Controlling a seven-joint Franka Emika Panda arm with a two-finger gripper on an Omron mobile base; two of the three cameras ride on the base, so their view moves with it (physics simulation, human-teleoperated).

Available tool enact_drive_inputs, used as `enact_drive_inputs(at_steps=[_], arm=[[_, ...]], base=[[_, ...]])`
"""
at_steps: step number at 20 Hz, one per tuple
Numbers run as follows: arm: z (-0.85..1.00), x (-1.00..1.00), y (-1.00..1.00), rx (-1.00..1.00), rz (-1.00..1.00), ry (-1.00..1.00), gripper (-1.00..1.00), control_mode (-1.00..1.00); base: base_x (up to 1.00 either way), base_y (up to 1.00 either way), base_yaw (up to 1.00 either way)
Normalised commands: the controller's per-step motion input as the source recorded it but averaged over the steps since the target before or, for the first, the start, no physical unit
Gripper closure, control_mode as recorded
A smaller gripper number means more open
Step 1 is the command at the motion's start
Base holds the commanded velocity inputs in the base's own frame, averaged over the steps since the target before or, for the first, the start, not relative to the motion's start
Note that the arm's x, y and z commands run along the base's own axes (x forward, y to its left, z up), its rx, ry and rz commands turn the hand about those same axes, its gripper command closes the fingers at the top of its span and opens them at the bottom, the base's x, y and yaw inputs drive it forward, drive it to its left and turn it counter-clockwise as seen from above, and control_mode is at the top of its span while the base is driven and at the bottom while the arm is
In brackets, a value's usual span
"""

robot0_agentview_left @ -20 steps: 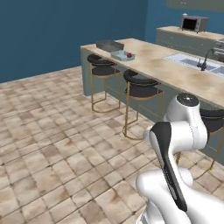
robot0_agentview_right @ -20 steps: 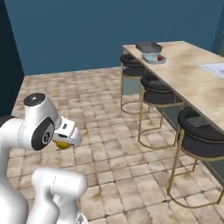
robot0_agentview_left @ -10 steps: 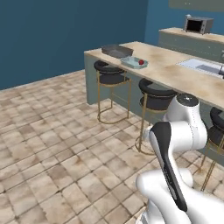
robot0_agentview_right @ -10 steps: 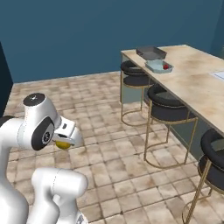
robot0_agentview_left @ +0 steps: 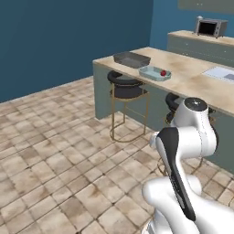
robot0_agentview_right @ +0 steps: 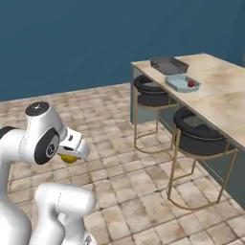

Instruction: Place the cold items (bell pepper and orange) from the fridge in one tupperware on the dining counter. Place the warm items (kebab skewer and hot dog) in the stove area in another tupperware.

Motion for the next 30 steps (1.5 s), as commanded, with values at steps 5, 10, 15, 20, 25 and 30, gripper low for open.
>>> enact_drive_inputs(at_steps=[5, 10, 15, 20, 25, 30], arm=[[0.0, 0.0, 0.0, 0.0, 0.0, 0.0, 1.0, 1.0], [0.0, 0.0, 0.0, 0.0, 0.0, 0.0, 1.0, 1.0], [0.0, 0.0, 0.0, 0.0, 0.0, 0.0, 1.0, 1.0], [0.0, 0.0, 0.0, 0.0, 0.0, 0.0, 1.0, 1.0], [0.0, 0.0, 0.0, 0.0, 0.0, 0.0, 1.0, 1.0], [0.0, 0.0, 0.0, 0.0, 0.0, 0.0, 1.0, 1.0]], base=[[1.0, 0.79, -0.18], [1.0, 0.77, -0.19], [1.0, 0.58, -0.42], [0.78, 0.24, -0.53], [0.37, 0.18, -0.53], [0.48, -0.06, -0.5]])
